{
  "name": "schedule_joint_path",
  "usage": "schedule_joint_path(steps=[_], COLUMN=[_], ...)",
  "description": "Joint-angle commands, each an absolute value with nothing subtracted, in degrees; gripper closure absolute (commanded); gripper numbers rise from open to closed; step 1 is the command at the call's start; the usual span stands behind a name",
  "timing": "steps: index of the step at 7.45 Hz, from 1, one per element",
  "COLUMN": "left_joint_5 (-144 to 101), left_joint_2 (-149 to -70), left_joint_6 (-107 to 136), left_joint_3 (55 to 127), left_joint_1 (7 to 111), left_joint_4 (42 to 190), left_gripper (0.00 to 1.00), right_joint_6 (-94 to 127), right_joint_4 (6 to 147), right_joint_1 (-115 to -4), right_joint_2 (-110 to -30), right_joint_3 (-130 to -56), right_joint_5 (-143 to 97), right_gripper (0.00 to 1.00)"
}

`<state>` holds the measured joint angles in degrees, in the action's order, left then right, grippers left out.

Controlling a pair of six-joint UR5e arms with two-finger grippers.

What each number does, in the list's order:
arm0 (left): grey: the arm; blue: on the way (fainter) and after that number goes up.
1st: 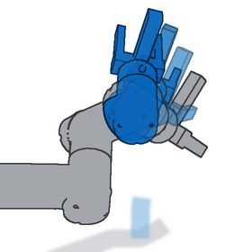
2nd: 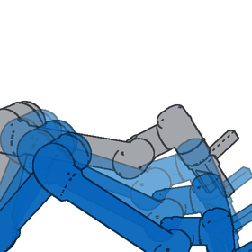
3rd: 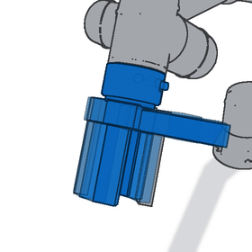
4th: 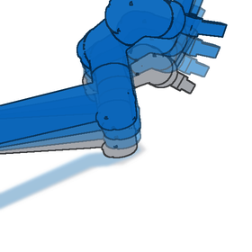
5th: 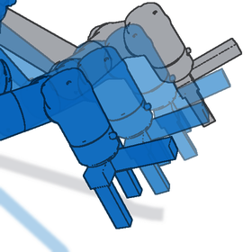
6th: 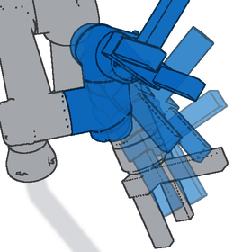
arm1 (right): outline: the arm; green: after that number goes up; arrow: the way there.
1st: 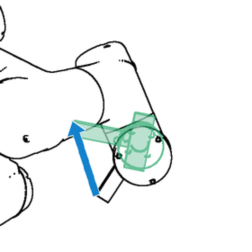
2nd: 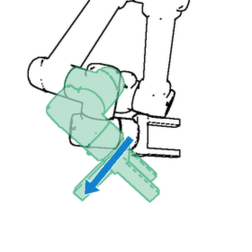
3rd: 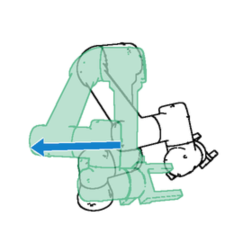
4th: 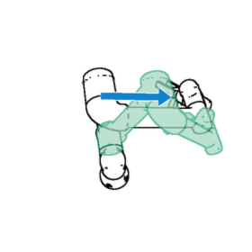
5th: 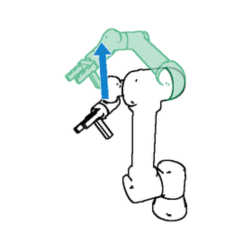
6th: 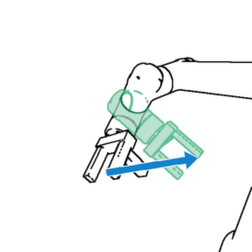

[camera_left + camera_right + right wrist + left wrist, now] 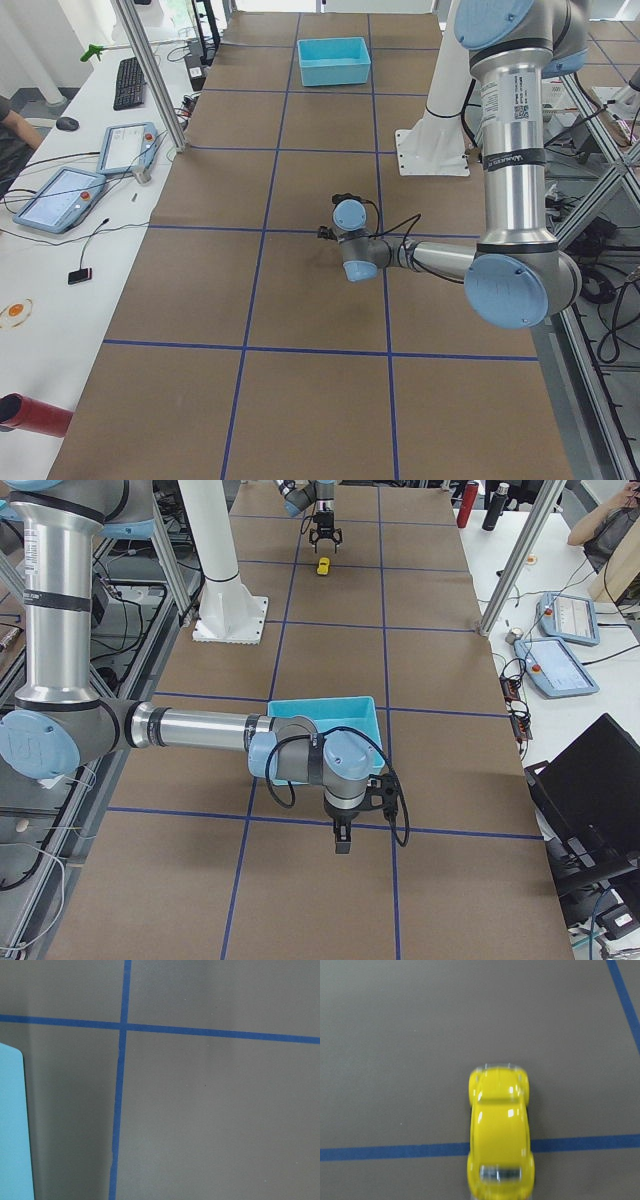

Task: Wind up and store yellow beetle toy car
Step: 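Open the left gripper to release the car and withdraw the left arm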

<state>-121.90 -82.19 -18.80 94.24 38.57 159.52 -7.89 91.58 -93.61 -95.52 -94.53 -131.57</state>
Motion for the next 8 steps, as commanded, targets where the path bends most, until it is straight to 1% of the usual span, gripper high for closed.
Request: schedule_joint_path(steps=[1,3,4,6,8], left_joint_5=[-122.0,-124.9,-125.6,-125.7,-128.6], left_joint_2=[-81.0,-79.0,-77.8,-77.0,-76.9], left_joint_6=[-18.7,-18.5,-18.7,-18.8,-18.5], left_joint_3=[94.3,94.4,94.9,95.8,95.9], left_joint_1=[39.9,44.9,47.8,54.2,65.2], left_joint_4=[159.8,158.8,155.3,146.4,131.0], left_gripper=[0.0,0.0,0.0,0.0,0.0], right_joint_6=[-7.9,-7.8,-7.8,-7.8,-7.9], right_joint_4=[91.6,91.6,91.6,91.6,91.6], right_joint_1=[-93.6,-93.6,-93.7,-93.6,-93.7], right_joint_2=[-95.4,-95.4,-95.4,-95.4,-95.4], right_joint_3=[-94.6,-94.6,-94.6,-94.6,-94.7], right_joint_5=[-131.6,-131.6,-131.6,-131.6,-131.6], right_gripper=[0.01,0.01,0.01,0.01,0.01])
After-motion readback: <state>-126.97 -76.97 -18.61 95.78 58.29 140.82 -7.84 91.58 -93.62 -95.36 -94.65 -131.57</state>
